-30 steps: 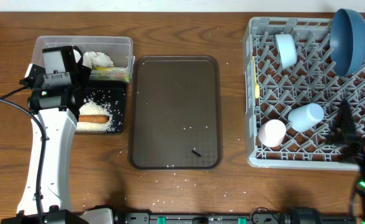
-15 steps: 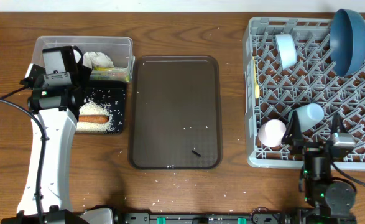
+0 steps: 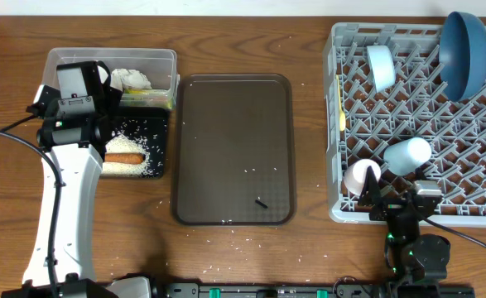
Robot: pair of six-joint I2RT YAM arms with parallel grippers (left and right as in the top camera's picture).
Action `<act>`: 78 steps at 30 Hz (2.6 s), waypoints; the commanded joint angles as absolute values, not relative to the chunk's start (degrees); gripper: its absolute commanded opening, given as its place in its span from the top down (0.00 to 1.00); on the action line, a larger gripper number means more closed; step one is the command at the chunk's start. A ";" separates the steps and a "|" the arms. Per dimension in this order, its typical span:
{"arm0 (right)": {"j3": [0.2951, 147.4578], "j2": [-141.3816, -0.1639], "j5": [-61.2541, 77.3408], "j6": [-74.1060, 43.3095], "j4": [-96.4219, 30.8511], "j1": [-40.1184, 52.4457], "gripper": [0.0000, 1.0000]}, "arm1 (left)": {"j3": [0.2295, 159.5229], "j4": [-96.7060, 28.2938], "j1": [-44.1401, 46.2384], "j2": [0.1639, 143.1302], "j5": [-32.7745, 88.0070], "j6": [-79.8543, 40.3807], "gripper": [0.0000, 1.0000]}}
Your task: Sort waste into correct bins and load items into the dishwasher rack
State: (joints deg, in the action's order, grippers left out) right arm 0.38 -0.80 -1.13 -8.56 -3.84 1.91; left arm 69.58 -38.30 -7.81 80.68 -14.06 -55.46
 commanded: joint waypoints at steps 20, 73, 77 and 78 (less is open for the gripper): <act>0.32 -0.36 -0.62 -9.17 -4.25 2.70 0.01 | 69.87 -38.76 -7.97 79.53 -14.39 -55.11 0.05; 0.32 -0.38 -0.62 -9.19 -4.25 2.70 0.01 | 4.05 -2.22 0.78 2.98 0.16 -4.75 0.05; 0.32 -0.38 -0.62 -9.17 -4.25 2.70 0.01 | 3.97 -4.21 0.80 1.23 -0.27 -4.69 0.05; 0.32 -0.38 -0.62 -9.17 -4.25 2.70 0.01 | 3.95 -4.49 0.80 0.71 -0.27 -4.69 0.05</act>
